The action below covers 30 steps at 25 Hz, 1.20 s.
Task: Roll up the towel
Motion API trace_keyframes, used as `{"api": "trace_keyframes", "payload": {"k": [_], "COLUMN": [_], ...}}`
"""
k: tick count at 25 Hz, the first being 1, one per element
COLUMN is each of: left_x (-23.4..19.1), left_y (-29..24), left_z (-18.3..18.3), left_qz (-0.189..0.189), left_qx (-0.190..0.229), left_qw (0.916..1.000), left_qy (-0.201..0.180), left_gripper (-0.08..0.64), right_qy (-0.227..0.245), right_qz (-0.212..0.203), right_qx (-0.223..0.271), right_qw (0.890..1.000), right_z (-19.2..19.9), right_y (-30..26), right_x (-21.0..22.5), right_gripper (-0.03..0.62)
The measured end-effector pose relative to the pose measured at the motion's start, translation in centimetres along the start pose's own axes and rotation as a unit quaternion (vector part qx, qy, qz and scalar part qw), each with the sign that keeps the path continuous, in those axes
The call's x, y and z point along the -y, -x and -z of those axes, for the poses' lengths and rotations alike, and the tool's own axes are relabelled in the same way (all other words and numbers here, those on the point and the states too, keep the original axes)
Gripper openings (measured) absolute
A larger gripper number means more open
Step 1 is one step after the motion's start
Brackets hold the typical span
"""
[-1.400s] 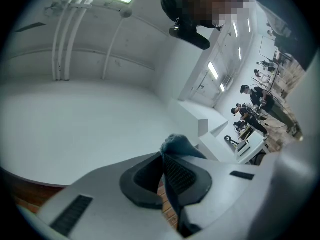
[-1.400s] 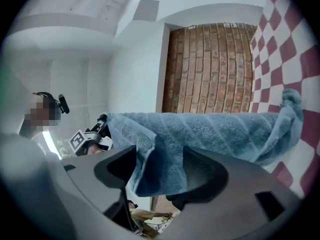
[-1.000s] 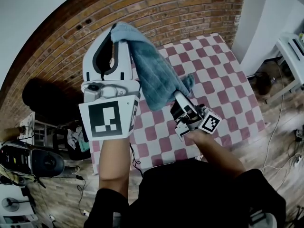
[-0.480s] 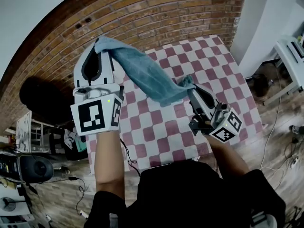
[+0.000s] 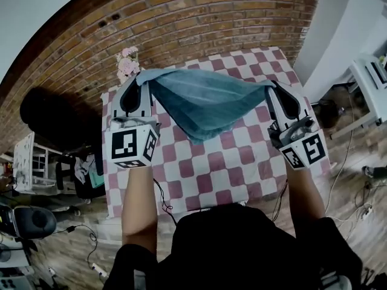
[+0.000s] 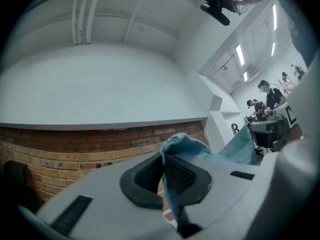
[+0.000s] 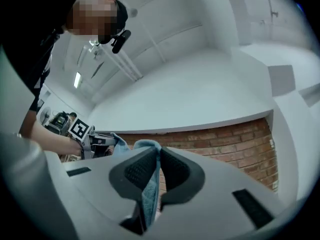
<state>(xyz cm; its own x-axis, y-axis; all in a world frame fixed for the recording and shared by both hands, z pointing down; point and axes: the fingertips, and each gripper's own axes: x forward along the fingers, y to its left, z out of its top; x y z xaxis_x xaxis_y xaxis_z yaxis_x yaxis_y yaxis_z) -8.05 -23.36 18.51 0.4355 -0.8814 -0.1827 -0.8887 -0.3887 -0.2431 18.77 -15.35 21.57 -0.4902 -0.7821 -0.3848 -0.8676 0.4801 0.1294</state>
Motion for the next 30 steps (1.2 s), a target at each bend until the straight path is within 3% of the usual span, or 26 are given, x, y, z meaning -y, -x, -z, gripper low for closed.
{"api": "trace_keyframes", "payload": {"k": [7,17,25,28,30], "left_x": [1.3,0.8,-2.6,-5.2,-7.4], "left_y": [1.0,0.2,-10.7,-15.4,-18.6], "left_z": [5.9,9.7,15.0,13.2,9.9], "left_qz": [0.012,0.022,0.068,0.07,0.065], "left_qx": [-0.051,-0.088,-0.163,-0.153,-0.127], "left_qw": [0.9985,0.9953,0.9797,0.9798,0.9848], "left_qy": [0.012,0.033,0.095,0.108,0.1], "left_gripper": [0.006,0.006,0.006,0.006,0.006], "right_qy": [0.07,0.063,0.063,0.105,0.149], "right_qz": [-0.005,-0.005,-0.028,-0.022,-0.014], "right_qx": [-0.058,-0.106,-0.185,-0.177,-0.154], "right_qw": [0.996,0.992,0.98,0.978,0.977], "right_z": [2.6,6.8,13.6,11.3,7.6], "right_y": [-0.9,-2.2,-11.6,-17.0,-20.9], "right_x": [-0.1,1.4,8.4,11.7,14.2], "right_gripper": [0.029,0.029,0.031,0.031,0.031]}}
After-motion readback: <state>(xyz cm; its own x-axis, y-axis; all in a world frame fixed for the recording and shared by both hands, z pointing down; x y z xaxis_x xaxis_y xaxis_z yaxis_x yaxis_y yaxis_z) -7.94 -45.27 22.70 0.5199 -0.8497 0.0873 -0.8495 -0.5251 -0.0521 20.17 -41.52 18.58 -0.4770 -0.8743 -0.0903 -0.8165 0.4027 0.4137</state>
